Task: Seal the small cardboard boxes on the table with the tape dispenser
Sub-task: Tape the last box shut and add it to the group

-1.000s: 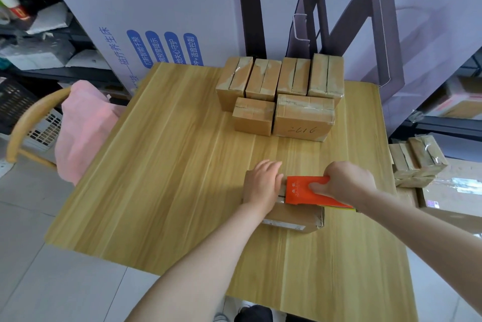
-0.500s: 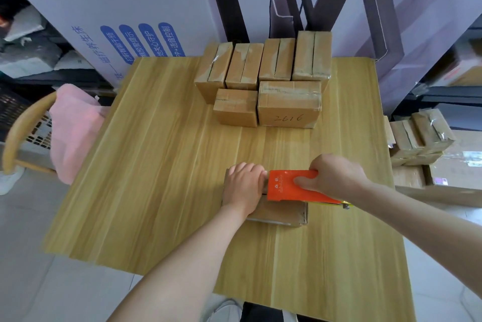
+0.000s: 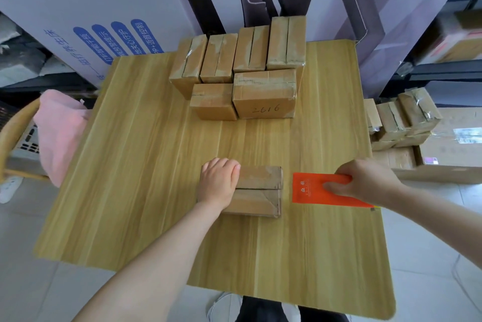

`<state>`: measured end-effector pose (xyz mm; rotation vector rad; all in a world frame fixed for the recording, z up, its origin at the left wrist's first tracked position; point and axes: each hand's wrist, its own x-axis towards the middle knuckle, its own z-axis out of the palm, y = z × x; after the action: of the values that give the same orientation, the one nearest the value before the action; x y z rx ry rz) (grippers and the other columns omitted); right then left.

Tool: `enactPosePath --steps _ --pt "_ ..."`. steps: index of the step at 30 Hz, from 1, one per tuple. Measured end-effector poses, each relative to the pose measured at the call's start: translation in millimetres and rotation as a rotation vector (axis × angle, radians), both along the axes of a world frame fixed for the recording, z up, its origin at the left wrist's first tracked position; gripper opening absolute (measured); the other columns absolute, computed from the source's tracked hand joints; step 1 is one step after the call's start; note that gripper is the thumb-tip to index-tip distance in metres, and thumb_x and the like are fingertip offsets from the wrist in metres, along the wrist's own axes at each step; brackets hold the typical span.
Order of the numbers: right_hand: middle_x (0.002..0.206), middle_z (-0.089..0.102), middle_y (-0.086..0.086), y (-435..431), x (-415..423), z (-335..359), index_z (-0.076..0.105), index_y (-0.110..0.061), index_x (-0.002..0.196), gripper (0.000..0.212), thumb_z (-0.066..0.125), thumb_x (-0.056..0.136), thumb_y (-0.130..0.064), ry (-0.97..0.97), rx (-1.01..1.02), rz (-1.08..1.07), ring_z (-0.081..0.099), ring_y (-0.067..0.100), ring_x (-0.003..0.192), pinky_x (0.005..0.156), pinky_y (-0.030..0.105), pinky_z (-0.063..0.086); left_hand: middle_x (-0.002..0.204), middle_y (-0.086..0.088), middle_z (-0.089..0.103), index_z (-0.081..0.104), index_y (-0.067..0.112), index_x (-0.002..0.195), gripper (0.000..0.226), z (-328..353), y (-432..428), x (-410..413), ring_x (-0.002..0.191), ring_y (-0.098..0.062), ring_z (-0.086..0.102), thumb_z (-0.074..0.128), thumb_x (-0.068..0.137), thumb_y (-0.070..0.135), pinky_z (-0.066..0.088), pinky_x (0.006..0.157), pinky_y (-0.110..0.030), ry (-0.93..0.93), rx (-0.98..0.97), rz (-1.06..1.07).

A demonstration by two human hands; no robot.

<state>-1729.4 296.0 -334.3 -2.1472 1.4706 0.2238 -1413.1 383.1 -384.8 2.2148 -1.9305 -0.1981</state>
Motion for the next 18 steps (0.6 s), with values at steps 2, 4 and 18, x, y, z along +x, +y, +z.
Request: enactPosePath --steps 2,4,18 --pt "0.06 0.059 -0.011 -2 13 -1 0.057 -0.029 0.06 0.044 0.052 0.076 -0.07 0.081 -0.021 0.039 0.06 0.007 0.054 0.044 0.023 0.043 0.084 0.005 0.061 0.062 0.019 0.089 0.036 0 0 0 0.085 -0.021 0.052 0.03 0.1 0.029 0.038 0.084 -0.036 0.0 0.001 0.003" --pt "0.063 0.058 -0.01 -4 28 0 0.057 -0.026 0.064 0.045 0.05 0.077 -0.069 0.154 -0.043 0.065 0.058 0.008 0.057 0.045 0.023 0.041 0.085 0.007 0.061 0.062 0.02 0.089 0.038 -1 1 0 0.086 -0.019 0.052 0.027 0.1 0.031 0.039 0.085 -0.036 0.008 0.007 0.001" --pt "0.062 0.054 -0.005 6 83 -6 0.05 -0.02 0.066 0.035 0.054 0.085 -0.05 0.333 0.036 -0.181 0.049 0.012 0.053 0.045 0.022 0.03 0.108 0.015 0.06 0.057 0.033 0.109 0.072 -3 2 0 0.104 -0.012 0.052 0.021 0.077 0.086 0.034 0.096 -0.034 -0.049 0.089 -0.051"
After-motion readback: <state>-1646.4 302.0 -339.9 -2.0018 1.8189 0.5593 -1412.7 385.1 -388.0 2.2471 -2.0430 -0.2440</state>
